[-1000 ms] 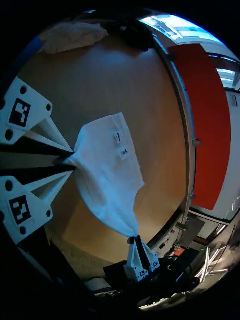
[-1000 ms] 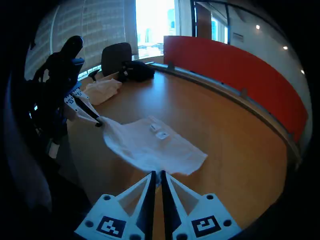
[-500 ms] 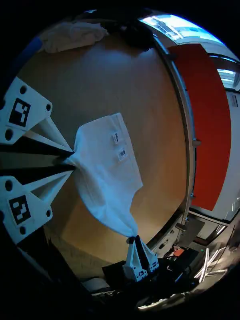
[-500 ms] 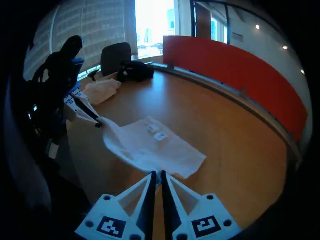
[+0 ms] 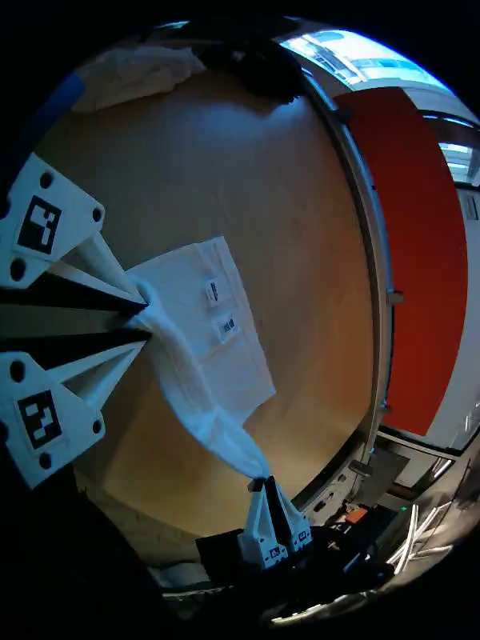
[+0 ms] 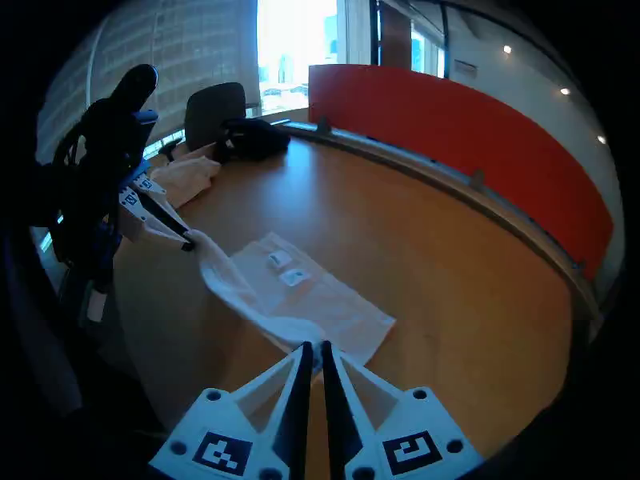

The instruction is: Fold towel

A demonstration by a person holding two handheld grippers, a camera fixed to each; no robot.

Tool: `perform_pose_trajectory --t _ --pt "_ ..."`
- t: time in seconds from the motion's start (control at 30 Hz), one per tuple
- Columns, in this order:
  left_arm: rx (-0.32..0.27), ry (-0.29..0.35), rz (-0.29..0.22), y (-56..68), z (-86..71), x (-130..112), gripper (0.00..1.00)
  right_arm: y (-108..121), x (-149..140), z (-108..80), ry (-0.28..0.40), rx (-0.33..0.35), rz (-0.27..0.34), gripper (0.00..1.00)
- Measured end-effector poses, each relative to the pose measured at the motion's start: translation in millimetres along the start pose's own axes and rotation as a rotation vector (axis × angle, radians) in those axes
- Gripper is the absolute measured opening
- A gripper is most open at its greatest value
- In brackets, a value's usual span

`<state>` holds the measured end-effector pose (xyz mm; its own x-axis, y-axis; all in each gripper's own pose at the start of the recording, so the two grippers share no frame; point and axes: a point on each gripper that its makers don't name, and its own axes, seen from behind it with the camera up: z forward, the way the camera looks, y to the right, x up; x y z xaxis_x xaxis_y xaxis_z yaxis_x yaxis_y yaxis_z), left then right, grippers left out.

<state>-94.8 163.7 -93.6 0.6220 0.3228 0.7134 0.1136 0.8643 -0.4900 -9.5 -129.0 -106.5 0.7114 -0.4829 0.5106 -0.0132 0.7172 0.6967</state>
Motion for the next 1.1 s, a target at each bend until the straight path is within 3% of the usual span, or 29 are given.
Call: perform_pose_trajectory --t 0.47,1.1 --pt "0.009 -0.038 0.021 -25.9 39.8 11 0.16 21 -4 32.3 -0.031 -0.017 0.042 0.1" --pt "0.013 -0.05 0.005 -41.7 75.4 3 0.24 39 -28 63.9 -0.099 -0.046 0.088 0.1"
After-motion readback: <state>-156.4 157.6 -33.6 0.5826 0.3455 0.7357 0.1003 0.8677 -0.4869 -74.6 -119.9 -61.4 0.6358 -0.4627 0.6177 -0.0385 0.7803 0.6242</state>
